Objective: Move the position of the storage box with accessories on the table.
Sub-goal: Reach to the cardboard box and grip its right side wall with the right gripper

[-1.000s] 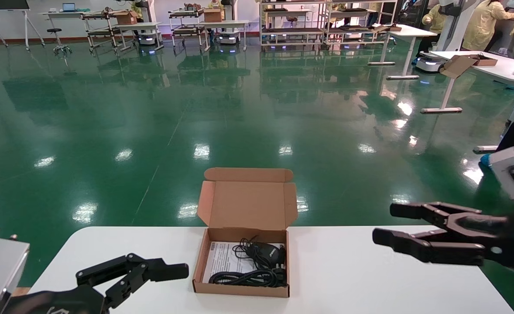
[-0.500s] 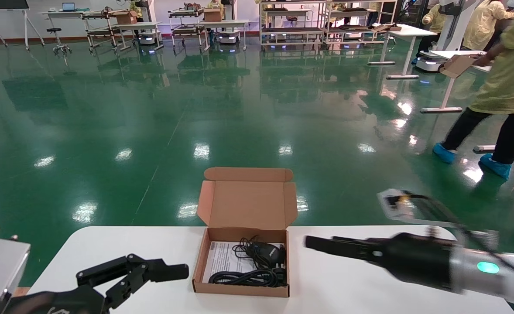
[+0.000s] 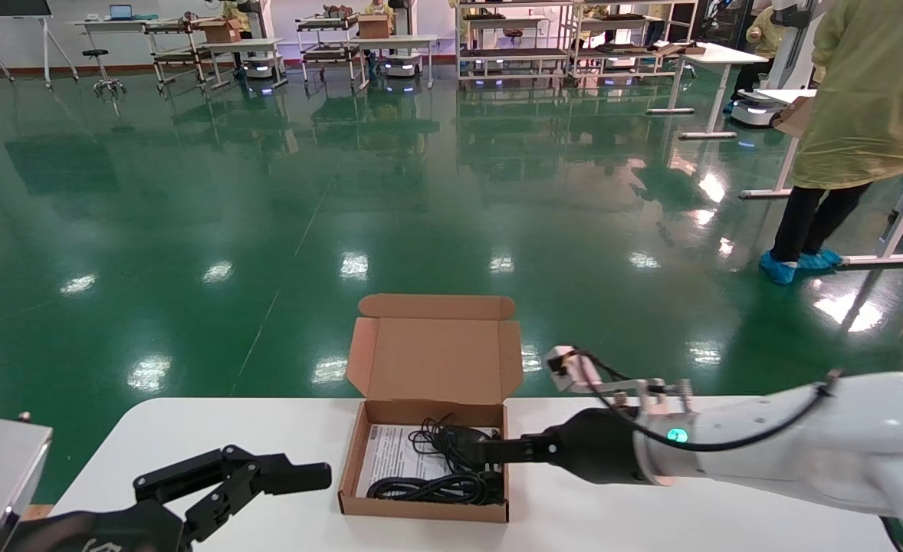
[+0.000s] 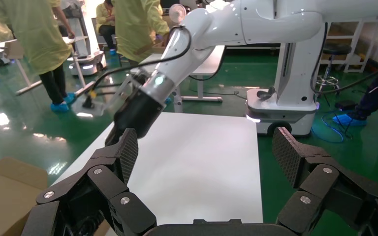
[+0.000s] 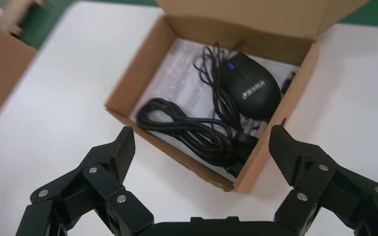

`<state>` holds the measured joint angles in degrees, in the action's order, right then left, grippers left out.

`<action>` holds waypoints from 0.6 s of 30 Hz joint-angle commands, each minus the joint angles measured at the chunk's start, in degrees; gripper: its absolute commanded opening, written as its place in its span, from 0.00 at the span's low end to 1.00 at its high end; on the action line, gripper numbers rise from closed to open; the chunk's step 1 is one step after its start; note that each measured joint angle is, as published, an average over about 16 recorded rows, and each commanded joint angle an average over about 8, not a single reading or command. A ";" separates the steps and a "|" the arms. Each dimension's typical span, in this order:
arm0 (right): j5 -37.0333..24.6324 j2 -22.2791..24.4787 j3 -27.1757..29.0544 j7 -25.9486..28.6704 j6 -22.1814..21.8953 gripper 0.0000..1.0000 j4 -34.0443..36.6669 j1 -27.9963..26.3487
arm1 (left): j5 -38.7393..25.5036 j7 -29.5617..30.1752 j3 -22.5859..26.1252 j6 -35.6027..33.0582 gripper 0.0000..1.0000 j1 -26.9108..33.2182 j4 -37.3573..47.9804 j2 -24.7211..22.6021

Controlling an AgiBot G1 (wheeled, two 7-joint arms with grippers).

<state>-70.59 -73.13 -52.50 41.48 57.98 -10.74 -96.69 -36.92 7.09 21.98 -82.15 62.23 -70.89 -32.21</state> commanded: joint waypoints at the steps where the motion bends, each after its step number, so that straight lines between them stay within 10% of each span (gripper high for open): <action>1: -1.69 -2.42 -1.14 0.14 -0.78 1.00 2.78 -1.22 | 0.00 0.00 0.00 0.00 1.00 0.00 0.00 0.00; 18: -3.63 -4.71 -4.21 6.65 -13.84 1.00 0.38 1.61 | 0.00 0.00 0.00 0.00 1.00 0.00 0.00 0.00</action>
<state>-74.25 -77.82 -56.75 48.11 44.45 -10.03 -95.14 -36.92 7.09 21.98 -82.15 62.23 -70.89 -32.21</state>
